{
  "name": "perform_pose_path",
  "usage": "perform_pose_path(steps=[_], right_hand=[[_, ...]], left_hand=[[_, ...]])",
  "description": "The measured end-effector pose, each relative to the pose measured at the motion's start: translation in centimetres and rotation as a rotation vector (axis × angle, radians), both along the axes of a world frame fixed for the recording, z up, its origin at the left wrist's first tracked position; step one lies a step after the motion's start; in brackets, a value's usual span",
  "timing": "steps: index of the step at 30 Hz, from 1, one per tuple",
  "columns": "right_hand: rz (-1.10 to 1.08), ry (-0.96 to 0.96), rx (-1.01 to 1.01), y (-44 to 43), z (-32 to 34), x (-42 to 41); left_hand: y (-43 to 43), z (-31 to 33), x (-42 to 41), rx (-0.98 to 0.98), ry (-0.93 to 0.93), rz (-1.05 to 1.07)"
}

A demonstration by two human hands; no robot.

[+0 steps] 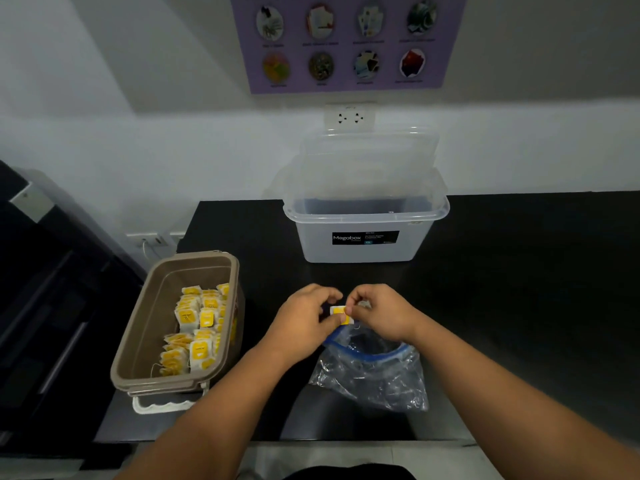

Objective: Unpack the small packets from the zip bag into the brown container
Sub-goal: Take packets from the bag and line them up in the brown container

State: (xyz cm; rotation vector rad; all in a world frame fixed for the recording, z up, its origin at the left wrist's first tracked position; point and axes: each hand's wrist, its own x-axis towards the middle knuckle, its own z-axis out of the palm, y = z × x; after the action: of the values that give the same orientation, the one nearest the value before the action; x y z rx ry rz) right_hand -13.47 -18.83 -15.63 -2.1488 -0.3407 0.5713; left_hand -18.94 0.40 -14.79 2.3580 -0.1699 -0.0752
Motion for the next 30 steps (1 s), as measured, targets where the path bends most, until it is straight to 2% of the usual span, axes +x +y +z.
perform_pose_path(steps=[5,9,13,17,23,26,30], right_hand=[[0.034,-0.055,0.063,3.5,3.2,0.5],[0.019,-0.029,0.147,7.2,5.1,0.7],[0.0,0.101,0.289,11.3,6.5,0.7],[-0.128,0.256,0.477,15.7,7.2,0.7],[-0.248,0.36,0.491,19.5,6.8,1.1],[-0.246,0.294,0.417,20.9,6.5,1.0],[-0.229,0.243,0.435,21.9,6.4,0.6]], left_hand=[[2.4,2.3,0.7,0.013,-0.063,0.067],[6.3,4.4,0.9,0.009,-0.115,0.109],[11.0,7.1,0.6,0.06,-0.167,0.134],[16.2,8.7,0.2,0.099,-0.205,0.172],[22.7,8.8,0.9,0.251,-0.016,0.138],[24.7,8.0,2.0,0.416,0.127,-0.002],[24.8,6.2,3.4,0.607,0.248,-0.249]])
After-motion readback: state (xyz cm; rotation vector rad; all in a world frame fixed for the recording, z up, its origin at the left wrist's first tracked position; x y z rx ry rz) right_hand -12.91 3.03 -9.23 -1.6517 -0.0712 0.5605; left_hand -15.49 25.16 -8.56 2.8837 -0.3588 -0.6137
